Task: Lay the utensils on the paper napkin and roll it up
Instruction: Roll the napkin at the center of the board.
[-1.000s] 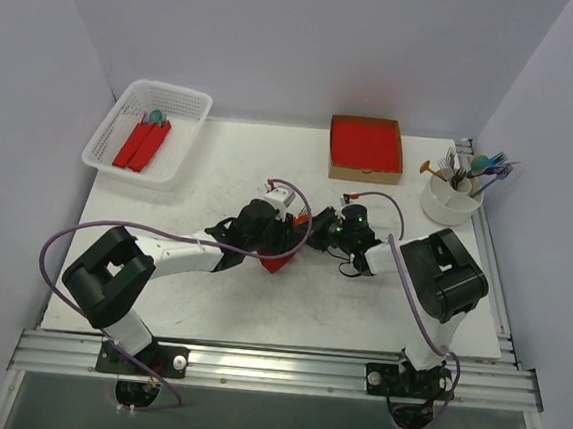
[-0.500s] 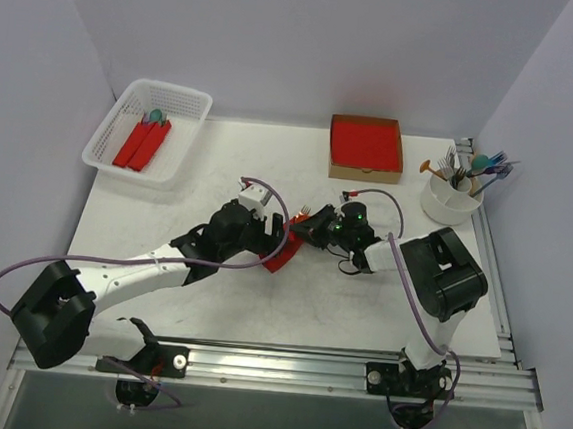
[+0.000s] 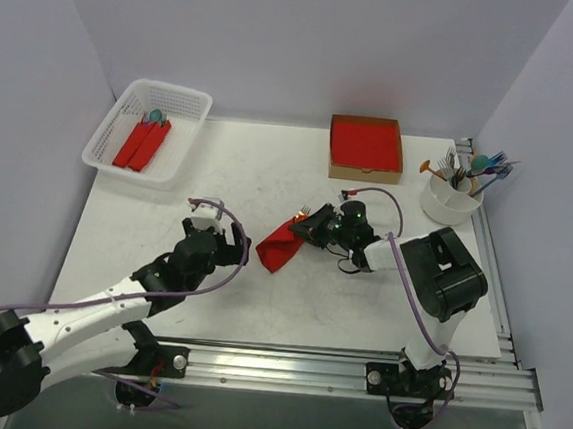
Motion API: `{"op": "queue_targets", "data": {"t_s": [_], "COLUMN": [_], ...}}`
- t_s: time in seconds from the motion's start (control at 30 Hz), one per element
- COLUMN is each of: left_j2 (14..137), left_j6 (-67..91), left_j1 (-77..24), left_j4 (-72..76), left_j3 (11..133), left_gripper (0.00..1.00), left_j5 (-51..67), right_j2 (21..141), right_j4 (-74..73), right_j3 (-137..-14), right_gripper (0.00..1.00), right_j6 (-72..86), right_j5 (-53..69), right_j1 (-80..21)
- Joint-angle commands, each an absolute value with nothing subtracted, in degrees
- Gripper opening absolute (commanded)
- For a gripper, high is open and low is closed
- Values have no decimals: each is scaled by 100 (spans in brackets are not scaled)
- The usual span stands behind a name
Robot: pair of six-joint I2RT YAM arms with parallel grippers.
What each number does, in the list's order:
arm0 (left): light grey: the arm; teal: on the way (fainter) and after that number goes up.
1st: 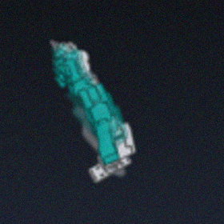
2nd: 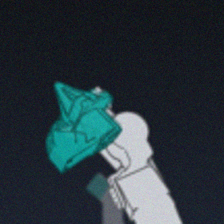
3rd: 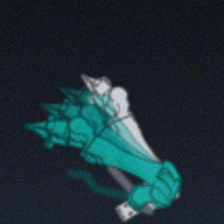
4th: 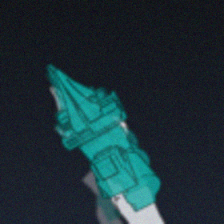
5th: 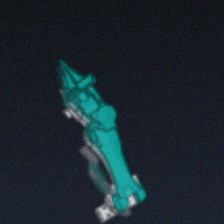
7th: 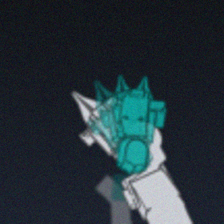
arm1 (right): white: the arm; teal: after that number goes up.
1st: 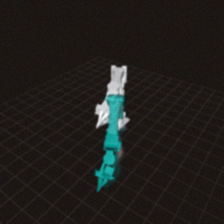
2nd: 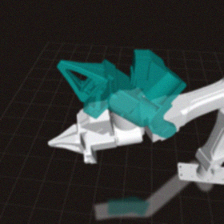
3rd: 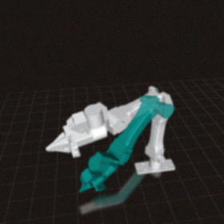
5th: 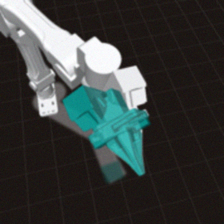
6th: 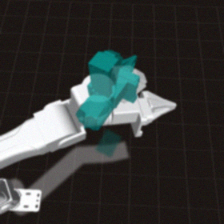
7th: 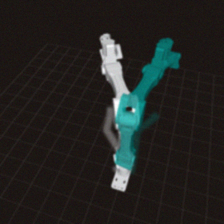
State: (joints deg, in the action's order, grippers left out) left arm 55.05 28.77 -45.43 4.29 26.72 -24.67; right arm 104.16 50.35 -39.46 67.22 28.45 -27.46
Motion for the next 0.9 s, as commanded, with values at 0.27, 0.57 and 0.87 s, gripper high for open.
{"op": "queue_targets", "data": {"t_s": [0.27,0.57,0.87], "left_j2": [4472,6230,7170], "left_j6": [2971,2743,2628], "left_j1": [-4482,-4518,-4553], "left_j4": [457,1353,1723], "left_j3": [2390,2821,3181], "left_gripper": [94,94,94], "left_j5": [-2400,-1670,-1195], "right_j2": [10292,10266,10239], "right_j4": [5089,4975,4957], "right_j3": [-4113,-4140,-4122], "right_gripper": [0,0,0], "right_j6": [6601,6530,6495], "right_j5": [2927,2971,2988], "right_j1": [-2733,-2681,-2646]}}
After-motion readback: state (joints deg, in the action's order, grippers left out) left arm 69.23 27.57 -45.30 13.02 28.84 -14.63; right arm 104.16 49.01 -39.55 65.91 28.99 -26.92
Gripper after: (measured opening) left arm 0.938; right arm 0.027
